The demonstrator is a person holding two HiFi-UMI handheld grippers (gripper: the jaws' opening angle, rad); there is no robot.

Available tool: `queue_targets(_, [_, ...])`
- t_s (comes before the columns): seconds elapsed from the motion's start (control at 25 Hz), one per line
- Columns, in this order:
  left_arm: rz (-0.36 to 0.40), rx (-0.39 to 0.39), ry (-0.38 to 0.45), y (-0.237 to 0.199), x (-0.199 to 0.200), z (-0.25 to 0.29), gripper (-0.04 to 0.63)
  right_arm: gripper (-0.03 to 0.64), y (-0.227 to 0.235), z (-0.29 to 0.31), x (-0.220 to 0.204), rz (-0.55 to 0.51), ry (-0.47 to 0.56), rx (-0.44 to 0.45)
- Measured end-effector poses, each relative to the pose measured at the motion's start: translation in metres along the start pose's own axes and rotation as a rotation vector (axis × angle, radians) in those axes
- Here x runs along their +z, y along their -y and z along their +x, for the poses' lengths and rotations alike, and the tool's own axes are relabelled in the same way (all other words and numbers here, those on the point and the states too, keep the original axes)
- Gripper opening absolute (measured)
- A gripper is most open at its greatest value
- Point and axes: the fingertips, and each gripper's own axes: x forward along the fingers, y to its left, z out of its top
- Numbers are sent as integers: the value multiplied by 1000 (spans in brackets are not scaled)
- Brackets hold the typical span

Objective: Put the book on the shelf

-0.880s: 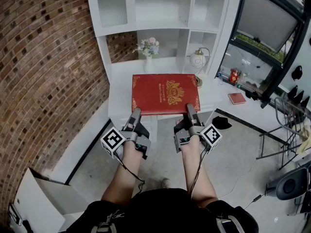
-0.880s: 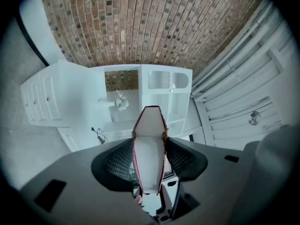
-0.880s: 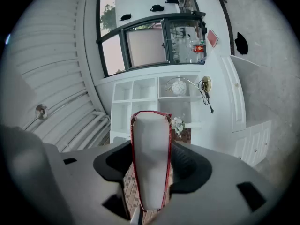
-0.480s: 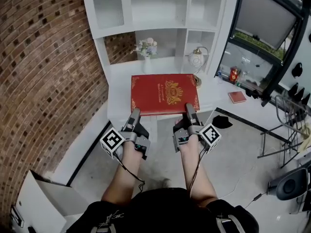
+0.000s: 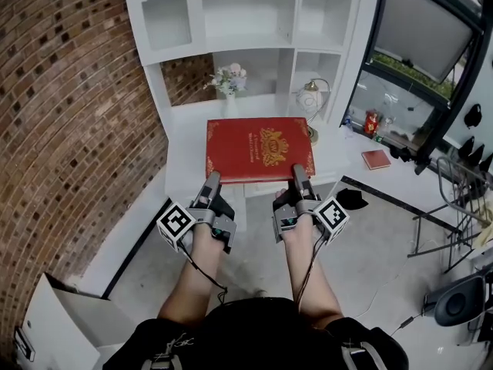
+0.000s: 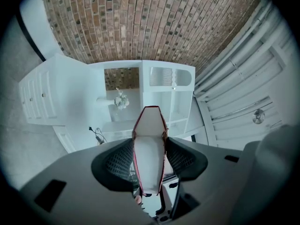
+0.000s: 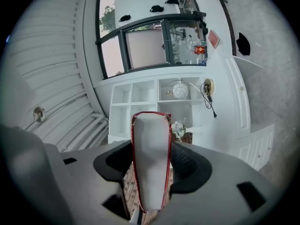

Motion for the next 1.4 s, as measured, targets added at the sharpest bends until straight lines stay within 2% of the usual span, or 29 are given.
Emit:
queue_targets(0.48, [9, -17, 41, -5, -31, 47, 229, 256, 3, 27, 54, -16, -38, 26])
queue_targets(0.64, [-7, -10, 52, -11, -37, 54, 229, 256, 12, 33, 63, -14, -49, 1])
queue_targets(0.84, [-6, 0, 66, -21, -34, 63, 230, 256, 19, 43, 67, -21, -63, -2])
queue_targets(1.0, [-22, -36, 67, -20, -30, 80, 229, 256, 23, 57, 71, -25, -64, 3])
queue_targets(1.16, [-20, -2, 64, -38, -27, 92, 230, 256, 33, 69, 78, -31, -61, -4])
queue_targets(1.4, [-18, -12, 56, -47, -13, 130, 230, 256, 40, 106, 87, -33, -56, 15])
